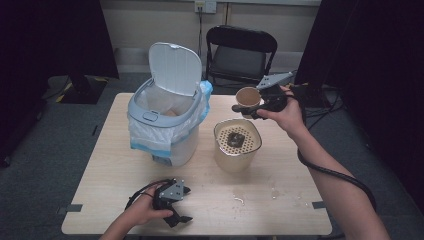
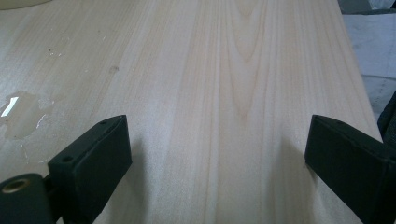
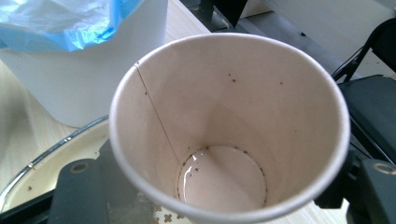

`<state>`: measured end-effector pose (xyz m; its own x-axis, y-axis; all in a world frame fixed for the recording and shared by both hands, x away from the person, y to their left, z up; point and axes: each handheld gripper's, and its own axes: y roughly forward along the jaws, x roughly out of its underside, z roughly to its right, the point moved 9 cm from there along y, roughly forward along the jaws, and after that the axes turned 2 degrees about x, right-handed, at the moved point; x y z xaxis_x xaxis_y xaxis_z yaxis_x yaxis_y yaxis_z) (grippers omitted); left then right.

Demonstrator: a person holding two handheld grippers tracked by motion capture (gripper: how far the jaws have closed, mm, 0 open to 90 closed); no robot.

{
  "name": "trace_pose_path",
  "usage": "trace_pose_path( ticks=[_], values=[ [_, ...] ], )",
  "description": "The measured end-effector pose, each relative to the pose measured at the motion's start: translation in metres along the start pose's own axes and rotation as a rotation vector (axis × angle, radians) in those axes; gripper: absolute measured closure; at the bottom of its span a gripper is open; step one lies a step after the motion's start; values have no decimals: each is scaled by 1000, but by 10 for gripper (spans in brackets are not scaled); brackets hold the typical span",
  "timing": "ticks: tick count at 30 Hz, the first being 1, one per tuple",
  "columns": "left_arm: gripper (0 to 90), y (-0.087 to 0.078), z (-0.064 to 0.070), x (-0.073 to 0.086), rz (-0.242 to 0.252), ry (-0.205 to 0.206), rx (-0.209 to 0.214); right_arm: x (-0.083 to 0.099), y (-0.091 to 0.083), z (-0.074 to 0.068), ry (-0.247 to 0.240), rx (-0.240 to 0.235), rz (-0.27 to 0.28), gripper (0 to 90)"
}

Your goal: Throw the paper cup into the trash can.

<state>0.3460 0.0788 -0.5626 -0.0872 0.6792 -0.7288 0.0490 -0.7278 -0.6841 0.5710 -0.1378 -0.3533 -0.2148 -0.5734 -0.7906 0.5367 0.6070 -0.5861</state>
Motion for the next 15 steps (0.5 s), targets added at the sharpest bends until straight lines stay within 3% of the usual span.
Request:
trace_pose_path(
  ticks=[15],
  values=[
    [56, 0, 0, 0, -5, 4, 3, -21, -4, -6, -12, -32, 2, 273]
  ],
)
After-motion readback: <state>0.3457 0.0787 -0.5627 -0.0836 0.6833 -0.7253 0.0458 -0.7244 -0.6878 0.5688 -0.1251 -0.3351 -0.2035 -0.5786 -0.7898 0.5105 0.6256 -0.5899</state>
